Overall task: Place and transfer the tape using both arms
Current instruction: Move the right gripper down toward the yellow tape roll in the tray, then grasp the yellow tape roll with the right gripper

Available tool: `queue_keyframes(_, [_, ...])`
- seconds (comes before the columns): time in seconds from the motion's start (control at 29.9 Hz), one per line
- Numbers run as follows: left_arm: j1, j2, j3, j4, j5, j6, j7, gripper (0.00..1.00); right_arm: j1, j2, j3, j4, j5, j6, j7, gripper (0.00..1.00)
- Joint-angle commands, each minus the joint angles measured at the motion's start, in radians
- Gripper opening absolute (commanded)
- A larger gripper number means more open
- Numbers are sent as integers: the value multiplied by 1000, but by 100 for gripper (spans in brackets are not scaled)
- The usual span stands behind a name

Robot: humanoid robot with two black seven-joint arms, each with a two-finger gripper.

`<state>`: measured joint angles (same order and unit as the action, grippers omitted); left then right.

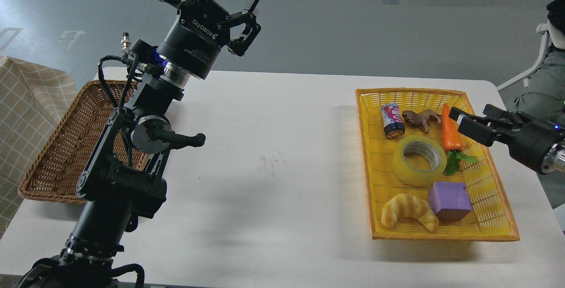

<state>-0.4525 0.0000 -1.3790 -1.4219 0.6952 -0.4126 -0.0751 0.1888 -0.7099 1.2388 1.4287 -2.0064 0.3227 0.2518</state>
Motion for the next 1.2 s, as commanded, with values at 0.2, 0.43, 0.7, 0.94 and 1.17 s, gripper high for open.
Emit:
queue_keyframes(0.2, [-3,0,0,0,0,0,-2,98,57,35,-117,-114,-40,-8,0,98])
queue_keyframes(0.43, [-3,0,0,-2,0,-2,-2,98,112,40,-239,-178,-41,-48,0,97])
queue_keyframes(0.7, [-8,0,0,-2,-2,-2,-2,98,153,84,-288,-240,-77,-53,-2,95])
queue_keyframes(0.94, [-5,0,-2,0,-2,0,-2,98,167,105,-308,-271,-77,-59,-2,94])
queue_keyframes(1.17, [-9,0,-2,4,-5,0,0,98,175,115,-311,-298,-78,-57,0,74])
